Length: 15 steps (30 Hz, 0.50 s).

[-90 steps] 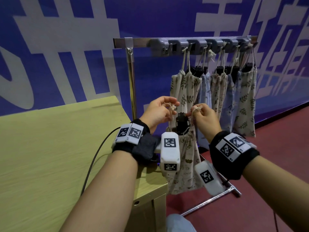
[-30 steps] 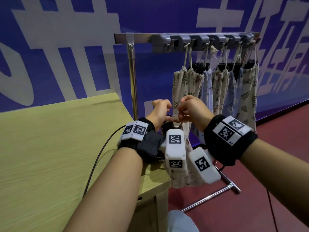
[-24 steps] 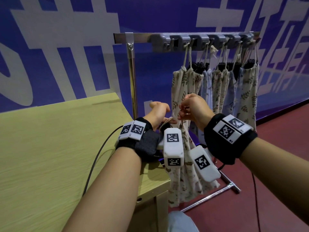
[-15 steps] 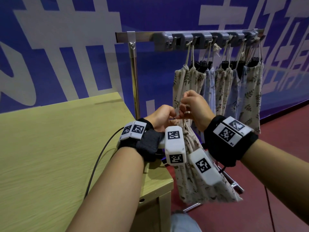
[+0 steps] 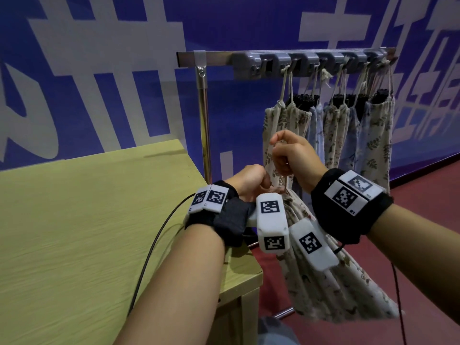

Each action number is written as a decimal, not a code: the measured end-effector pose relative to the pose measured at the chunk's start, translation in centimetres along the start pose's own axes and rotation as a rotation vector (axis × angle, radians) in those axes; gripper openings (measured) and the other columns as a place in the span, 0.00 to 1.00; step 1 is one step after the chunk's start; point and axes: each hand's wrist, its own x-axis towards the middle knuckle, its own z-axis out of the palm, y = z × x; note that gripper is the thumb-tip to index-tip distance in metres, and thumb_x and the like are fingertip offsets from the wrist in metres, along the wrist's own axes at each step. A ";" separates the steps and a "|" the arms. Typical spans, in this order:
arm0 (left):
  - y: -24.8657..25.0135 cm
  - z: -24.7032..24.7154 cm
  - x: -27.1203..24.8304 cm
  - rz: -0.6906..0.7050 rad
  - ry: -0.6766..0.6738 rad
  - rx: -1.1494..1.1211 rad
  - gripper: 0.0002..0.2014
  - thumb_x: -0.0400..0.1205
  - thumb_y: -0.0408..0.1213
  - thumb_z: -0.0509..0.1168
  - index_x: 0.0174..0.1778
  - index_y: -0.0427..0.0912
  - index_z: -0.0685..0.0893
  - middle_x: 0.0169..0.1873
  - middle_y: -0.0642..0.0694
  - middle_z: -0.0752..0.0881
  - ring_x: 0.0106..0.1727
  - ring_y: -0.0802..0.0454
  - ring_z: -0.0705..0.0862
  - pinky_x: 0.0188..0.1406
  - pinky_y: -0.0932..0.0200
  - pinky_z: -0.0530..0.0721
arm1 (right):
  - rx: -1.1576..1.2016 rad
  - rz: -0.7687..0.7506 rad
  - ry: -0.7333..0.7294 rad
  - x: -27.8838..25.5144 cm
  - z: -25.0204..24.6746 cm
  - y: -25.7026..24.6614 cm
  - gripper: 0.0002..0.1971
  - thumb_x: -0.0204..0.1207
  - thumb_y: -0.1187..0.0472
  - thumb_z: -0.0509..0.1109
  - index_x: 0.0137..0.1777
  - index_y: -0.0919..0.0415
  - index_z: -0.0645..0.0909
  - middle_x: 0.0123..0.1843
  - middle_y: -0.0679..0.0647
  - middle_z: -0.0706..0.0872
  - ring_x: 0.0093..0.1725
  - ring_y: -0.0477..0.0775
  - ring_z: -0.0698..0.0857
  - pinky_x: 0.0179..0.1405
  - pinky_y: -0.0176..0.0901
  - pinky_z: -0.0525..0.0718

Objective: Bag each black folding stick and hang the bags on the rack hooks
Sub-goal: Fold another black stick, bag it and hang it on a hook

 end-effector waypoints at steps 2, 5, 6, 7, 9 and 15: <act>0.2 0.1 -0.6 0.023 -0.015 -0.063 0.14 0.78 0.18 0.42 0.41 0.38 0.68 0.20 0.42 0.80 0.26 0.48 0.84 0.23 0.61 0.82 | -0.012 0.000 0.032 0.0 -0.2 0.0 0.15 0.73 0.80 0.52 0.38 0.59 0.69 0.14 0.46 0.66 0.13 0.44 0.61 0.15 0.28 0.57; 0.5 0.1 -0.5 0.131 0.016 -0.239 0.21 0.76 0.17 0.44 0.61 0.36 0.69 0.39 0.41 0.73 0.26 0.50 0.80 0.30 0.57 0.76 | -0.034 0.001 0.073 0.1 -0.7 0.1 0.14 0.75 0.77 0.54 0.38 0.58 0.69 0.14 0.46 0.68 0.13 0.45 0.63 0.14 0.28 0.59; 0.6 0.1 -0.3 0.160 0.025 -0.304 0.26 0.76 0.17 0.44 0.69 0.37 0.65 0.41 0.41 0.72 0.28 0.48 0.79 0.31 0.56 0.76 | -0.043 0.000 0.074 0.0 -1.0 0.2 0.13 0.76 0.76 0.54 0.38 0.57 0.69 0.14 0.46 0.70 0.14 0.46 0.65 0.14 0.29 0.60; 0.7 0.1 -0.2 0.186 0.023 -0.349 0.28 0.76 0.17 0.44 0.72 0.39 0.62 0.41 0.41 0.72 0.30 0.47 0.77 0.32 0.55 0.75 | -0.046 0.002 0.065 -0.1 -1.1 0.2 0.12 0.77 0.74 0.53 0.39 0.57 0.69 0.15 0.47 0.71 0.15 0.46 0.68 0.15 0.30 0.64; 0.9 0.2 -0.3 0.234 0.007 -0.373 0.25 0.76 0.17 0.45 0.67 0.40 0.63 0.39 0.42 0.72 0.34 0.46 0.77 0.35 0.52 0.78 | -0.041 -0.001 0.028 -0.5 -1.5 0.4 0.13 0.76 0.75 0.51 0.41 0.58 0.70 0.16 0.48 0.74 0.18 0.48 0.75 0.20 0.35 0.73; 1.4 0.2 -0.7 0.257 0.033 -0.258 0.16 0.78 0.20 0.48 0.57 0.41 0.66 0.45 0.41 0.72 0.35 0.45 0.80 0.38 0.50 0.79 | -0.298 -0.226 0.044 -1.3 -1.9 1.6 0.24 0.65 0.87 0.47 0.40 0.58 0.73 0.25 0.59 0.78 0.28 0.53 0.83 0.34 0.45 0.87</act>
